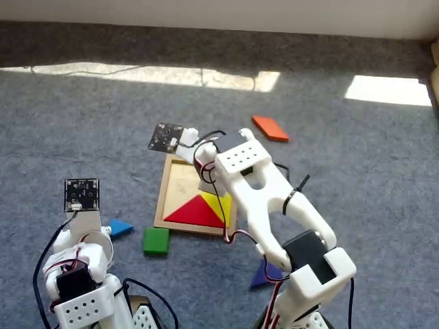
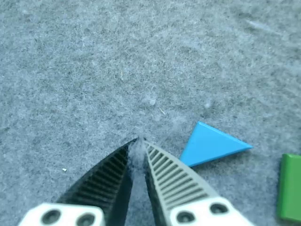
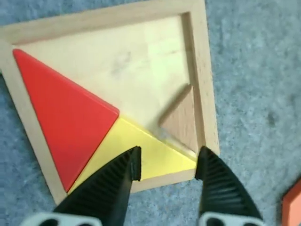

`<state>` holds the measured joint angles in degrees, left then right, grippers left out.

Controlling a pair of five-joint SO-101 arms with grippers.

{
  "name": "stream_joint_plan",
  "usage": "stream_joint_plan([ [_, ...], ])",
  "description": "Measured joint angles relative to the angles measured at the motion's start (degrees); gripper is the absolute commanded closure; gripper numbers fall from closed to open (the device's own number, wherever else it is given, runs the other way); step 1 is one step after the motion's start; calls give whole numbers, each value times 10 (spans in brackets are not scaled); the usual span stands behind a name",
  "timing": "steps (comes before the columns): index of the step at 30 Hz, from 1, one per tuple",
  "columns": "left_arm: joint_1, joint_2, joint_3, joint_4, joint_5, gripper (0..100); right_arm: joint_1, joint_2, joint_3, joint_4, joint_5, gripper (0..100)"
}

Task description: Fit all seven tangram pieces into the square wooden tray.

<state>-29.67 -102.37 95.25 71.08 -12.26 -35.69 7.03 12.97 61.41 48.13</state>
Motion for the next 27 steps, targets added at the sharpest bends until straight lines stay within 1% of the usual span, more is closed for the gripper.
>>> stream_joint_plan([
  [1,0,0,0,0,0,993,0,0,0,0,-12,998],
  [3,0,0,0,0,0,993,0,0,0,0,-48,982],
  [7,0,0,0,0,0,993,0,0,0,-8,-137,984],
  [10,0,0,0,0,0,993,0,0,0,-69,-201,984],
  [13,0,0,0,0,0,993,0,0,24,-134,-245,984],
  [16,0,0,0,0,0,993,0,34,46,-164,-256,984],
  [20,0,0,0,0,0,993,4,66,44,-174,-258,984],
  [27,0,0,0,0,0,993,41,69,37,-145,-258,984],
])
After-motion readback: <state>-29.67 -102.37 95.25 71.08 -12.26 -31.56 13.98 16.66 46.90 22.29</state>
